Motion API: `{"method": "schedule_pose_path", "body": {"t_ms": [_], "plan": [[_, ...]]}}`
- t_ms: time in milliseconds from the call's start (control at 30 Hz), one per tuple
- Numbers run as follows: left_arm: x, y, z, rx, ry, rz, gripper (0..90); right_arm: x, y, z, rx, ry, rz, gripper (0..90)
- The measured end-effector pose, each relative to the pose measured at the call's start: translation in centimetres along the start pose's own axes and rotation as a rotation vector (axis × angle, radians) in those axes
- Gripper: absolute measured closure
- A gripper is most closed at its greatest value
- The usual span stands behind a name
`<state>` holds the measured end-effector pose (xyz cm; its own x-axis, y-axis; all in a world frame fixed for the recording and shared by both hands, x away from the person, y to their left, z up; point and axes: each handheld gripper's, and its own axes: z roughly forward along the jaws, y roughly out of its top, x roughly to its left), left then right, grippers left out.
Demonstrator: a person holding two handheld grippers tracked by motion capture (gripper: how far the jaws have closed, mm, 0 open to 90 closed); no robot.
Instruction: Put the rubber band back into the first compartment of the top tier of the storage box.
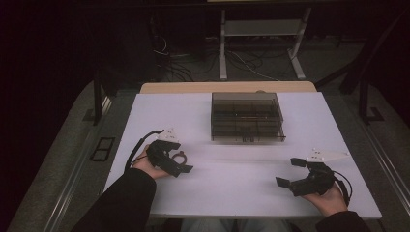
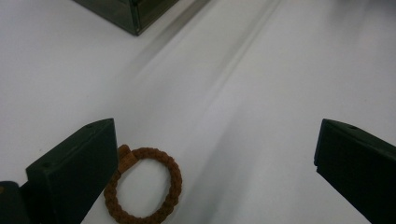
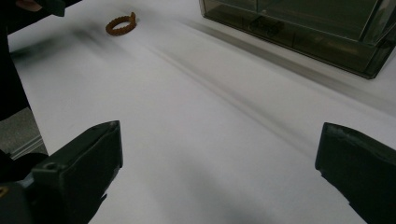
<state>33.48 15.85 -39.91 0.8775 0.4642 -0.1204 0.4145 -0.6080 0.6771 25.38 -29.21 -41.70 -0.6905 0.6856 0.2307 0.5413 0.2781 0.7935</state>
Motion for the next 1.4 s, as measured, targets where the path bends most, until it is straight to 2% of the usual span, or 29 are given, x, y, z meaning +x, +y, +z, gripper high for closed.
{"method": "schedule_pose_path", "body": {"t_ms": [200, 600, 667, 767, 833, 967, 1000, 1033, 1233, 1333, 1400], "plan": [[0.3, -0.2, 0.5, 0.047, -0.018, -0.001, 0.0, 0.0, 0.0, 0.0, 0.006, 0.0, 0.005, 0.5], [0.8, -1.2, 1.2, 0.131, -0.029, -0.013, 5.7, 0.0, 0.0, 0.1, 0.009, 0.001, -0.001, 0.5], [0.8, -1.4, 1.3, 0.136, -0.029, -0.02, 8.4, 0.1, 0.0, 0.1, 0.012, 0.003, 0.0, 0.5], [1.0, -1.5, 1.3, 0.139, -0.032, -0.007, 11.3, 0.1, 0.0, 0.2, 0.013, 0.003, -0.001, 0.5], [1.1, -1.5, 1.3, 0.138, -0.029, -0.016, 13.0, 0.1, 0.0, 0.2, 0.013, 0.004, -0.001, 0.5], [1.2, -1.6, 1.6, 0.147, -0.03, -0.007, 14.8, 0.1, 0.0, 0.2, 0.014, 0.004, 0.001, 0.4], [1.3, -1.6, 1.6, 0.155, -0.03, 0.008, 16.0, 0.1, 0.0, 0.2, 0.014, 0.005, 0.001, 0.5], [1.2, -1.6, 1.7, 0.16, -0.032, 0.0, 17.1, 0.1, 0.0, 0.2, 0.014, 0.004, 0.0, 0.5], [1.3, -1.6, 2.0, 0.162, -0.027, 0.007, 25.8, 0.1, -0.1, 0.2, 0.013, 0.004, -0.006, 0.5], [1.3, -1.6, 2.1, 0.172, -0.001, 0.006, 30.3, 0.1, -0.1, 0.2, 0.014, 0.003, -0.007, 0.5], [1.4, -1.6, 2.1, 0.158, -0.005, 0.004, 33.6, 0.1, -0.1, 0.3, 0.017, -0.002, -0.013, 0.5]]}}
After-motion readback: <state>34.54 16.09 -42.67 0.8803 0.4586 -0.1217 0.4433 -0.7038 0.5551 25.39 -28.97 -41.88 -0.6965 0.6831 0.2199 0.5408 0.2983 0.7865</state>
